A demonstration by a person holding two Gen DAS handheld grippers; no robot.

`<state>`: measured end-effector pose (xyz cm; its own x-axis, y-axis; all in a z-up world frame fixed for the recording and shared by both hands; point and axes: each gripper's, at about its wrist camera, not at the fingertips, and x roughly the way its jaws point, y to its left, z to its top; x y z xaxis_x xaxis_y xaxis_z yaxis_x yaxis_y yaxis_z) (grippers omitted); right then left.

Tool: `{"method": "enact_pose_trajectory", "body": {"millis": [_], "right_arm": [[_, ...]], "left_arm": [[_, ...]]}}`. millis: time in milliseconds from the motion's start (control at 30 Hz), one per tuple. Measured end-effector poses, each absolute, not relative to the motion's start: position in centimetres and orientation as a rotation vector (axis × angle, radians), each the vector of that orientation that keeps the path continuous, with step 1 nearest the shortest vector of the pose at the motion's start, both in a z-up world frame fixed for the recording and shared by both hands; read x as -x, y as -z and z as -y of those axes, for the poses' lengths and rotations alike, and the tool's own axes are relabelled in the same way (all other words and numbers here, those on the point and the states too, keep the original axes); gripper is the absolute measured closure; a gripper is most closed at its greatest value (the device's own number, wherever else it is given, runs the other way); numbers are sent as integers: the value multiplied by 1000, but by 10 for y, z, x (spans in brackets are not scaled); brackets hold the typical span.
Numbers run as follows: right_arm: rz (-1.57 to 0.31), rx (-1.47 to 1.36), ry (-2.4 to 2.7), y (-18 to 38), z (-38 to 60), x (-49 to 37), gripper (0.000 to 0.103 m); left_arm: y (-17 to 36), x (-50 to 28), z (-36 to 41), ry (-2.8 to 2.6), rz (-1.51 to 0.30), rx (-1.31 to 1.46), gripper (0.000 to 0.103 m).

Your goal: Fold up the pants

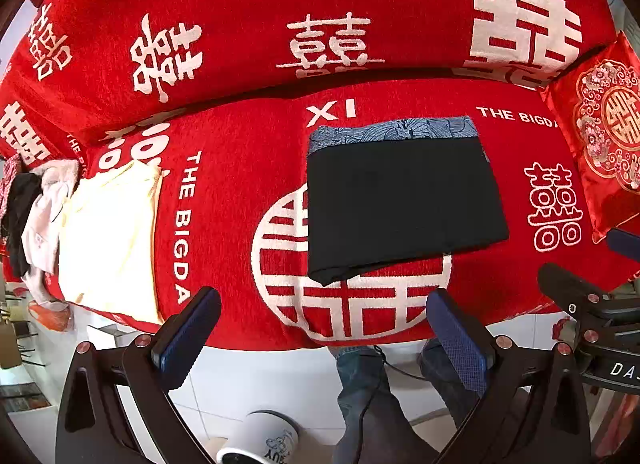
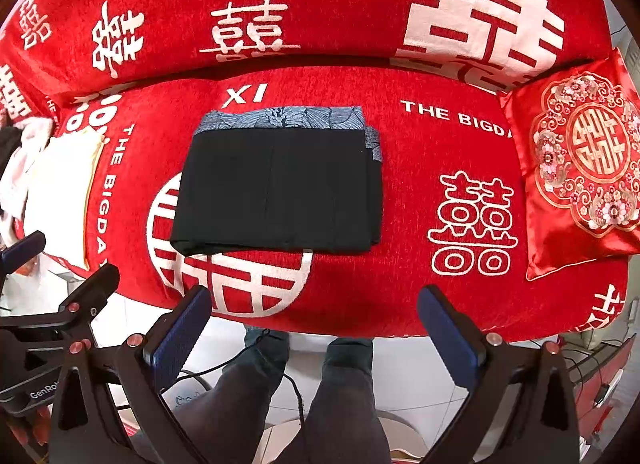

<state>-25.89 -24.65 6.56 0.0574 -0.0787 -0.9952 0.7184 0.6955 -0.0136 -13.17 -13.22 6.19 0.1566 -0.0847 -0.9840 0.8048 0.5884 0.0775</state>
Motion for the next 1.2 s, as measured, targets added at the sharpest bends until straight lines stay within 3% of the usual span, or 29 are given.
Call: {"method": "enact_pose_trajectory", "body": {"millis": [1200], "right_arm": [[-1393,-582,664,-65,248,261,0]], "left_arm": [[-61,132,131,735,-1261,-698,0]]}}
